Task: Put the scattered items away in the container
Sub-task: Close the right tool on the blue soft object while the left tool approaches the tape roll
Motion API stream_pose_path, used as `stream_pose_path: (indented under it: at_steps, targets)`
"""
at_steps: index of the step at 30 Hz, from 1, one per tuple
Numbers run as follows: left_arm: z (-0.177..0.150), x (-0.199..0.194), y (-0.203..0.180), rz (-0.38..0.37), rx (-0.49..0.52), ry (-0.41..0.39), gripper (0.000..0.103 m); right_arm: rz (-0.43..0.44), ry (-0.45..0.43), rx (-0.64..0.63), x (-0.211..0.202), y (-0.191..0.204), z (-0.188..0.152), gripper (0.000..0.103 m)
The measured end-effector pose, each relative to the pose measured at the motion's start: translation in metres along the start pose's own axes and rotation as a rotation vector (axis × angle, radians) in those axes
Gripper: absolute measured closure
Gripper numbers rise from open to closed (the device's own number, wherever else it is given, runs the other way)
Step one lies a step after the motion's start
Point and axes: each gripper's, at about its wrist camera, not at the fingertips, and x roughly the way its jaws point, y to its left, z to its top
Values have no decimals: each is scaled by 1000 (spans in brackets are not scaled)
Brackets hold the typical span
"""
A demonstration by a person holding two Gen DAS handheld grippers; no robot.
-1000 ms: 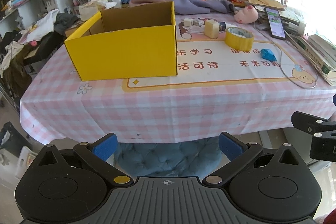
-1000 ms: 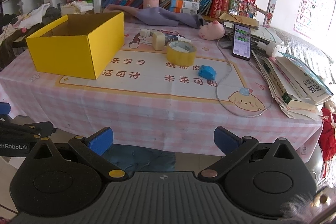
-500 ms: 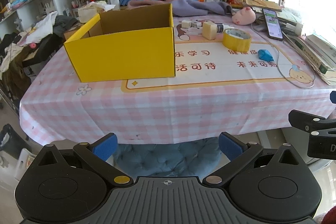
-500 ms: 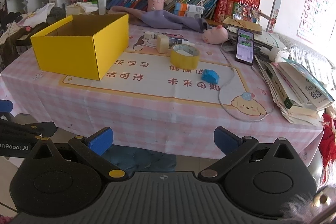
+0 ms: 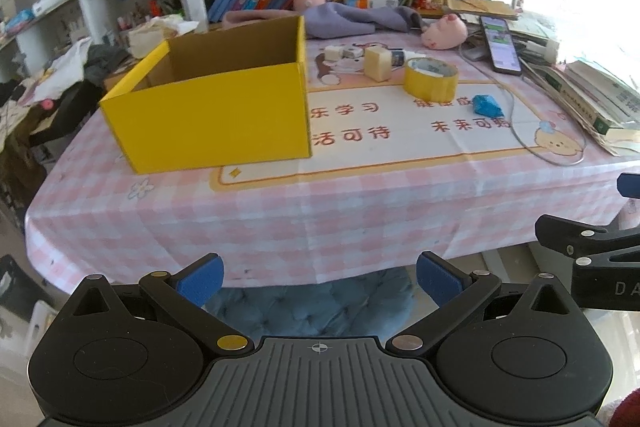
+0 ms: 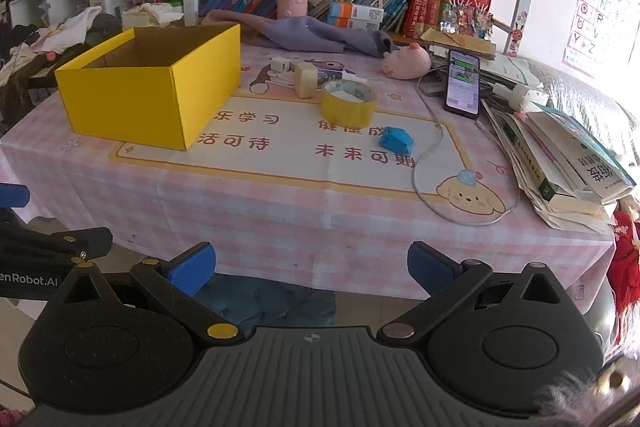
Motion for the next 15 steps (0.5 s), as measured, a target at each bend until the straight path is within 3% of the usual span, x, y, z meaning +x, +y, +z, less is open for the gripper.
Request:
stream_pose_path:
  at_steps: [8,15]
  targets:
    - [22,23,-25,-72,59,-12,0,-40,-2,30,10,-22,5,0]
    - [43,39,-37,-92,101,-52,0,-62,-1,90,33,-45,20,3]
